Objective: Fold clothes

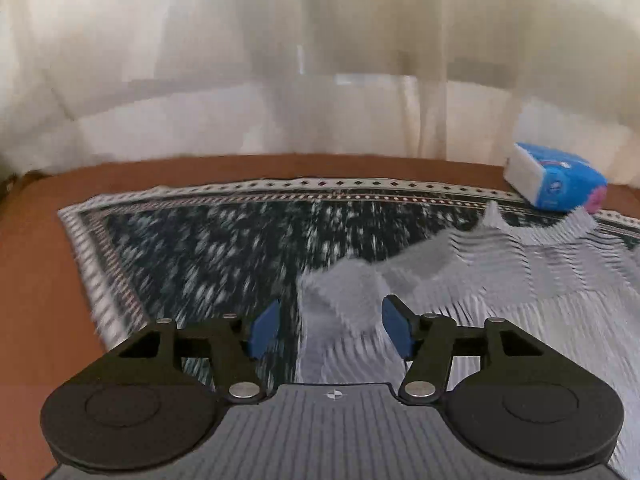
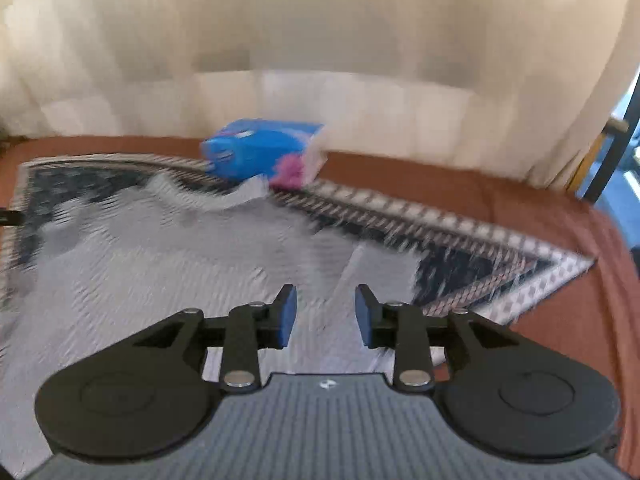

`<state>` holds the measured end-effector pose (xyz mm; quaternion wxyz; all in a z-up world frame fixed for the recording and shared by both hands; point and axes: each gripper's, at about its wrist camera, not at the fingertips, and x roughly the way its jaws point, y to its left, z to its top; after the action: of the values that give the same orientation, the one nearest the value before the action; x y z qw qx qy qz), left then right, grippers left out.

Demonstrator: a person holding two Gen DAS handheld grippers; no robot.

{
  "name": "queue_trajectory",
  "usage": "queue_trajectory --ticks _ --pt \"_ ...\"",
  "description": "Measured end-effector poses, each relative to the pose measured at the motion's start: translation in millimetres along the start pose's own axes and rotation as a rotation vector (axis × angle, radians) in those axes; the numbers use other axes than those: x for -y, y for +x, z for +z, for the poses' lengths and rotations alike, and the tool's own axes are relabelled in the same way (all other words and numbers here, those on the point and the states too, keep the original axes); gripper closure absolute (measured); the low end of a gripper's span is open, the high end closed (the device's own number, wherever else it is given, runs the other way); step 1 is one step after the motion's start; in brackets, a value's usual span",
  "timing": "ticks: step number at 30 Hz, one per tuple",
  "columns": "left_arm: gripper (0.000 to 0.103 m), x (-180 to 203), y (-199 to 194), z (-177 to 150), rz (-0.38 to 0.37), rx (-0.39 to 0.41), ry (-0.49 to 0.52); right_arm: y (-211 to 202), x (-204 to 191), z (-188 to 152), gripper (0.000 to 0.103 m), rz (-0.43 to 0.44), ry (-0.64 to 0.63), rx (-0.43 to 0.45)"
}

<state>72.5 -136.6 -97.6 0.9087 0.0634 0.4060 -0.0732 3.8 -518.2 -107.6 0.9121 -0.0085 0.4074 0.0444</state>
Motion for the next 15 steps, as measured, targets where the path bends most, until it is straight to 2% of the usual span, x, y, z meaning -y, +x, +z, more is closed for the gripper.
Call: queue_trajectory --ticks 3,6,9,11,15 --pt "0.032 -2.8 36.2 18.8 -0.049 0.006 0.078 37.4 13.0 23.6 0.056 -0.015 0.041 -0.020" --pt "0.029 -2.2 62.2 34.9 -0.129 -0.011 0.153 68.4 18.2 39.1 0.051 -0.002 0.012 -0.043" --pt "0.027 -0.3 81.9 46.5 -0.210 -0.043 0.194 87.4 12.5 50.0 0.049 0.067 0.020 -0.069" --pt "0.026 3.2 90.4 47.6 -0.255 -0.075 0.210 97.2 4.1 55.3 0.043 0.131 0.022 -0.090" --pt "0.026 10.3 103.2 47.1 -0.356 -0.127 0.245 118.4 -17.7 62.1 0.042 0.202 -0.015 -0.123"
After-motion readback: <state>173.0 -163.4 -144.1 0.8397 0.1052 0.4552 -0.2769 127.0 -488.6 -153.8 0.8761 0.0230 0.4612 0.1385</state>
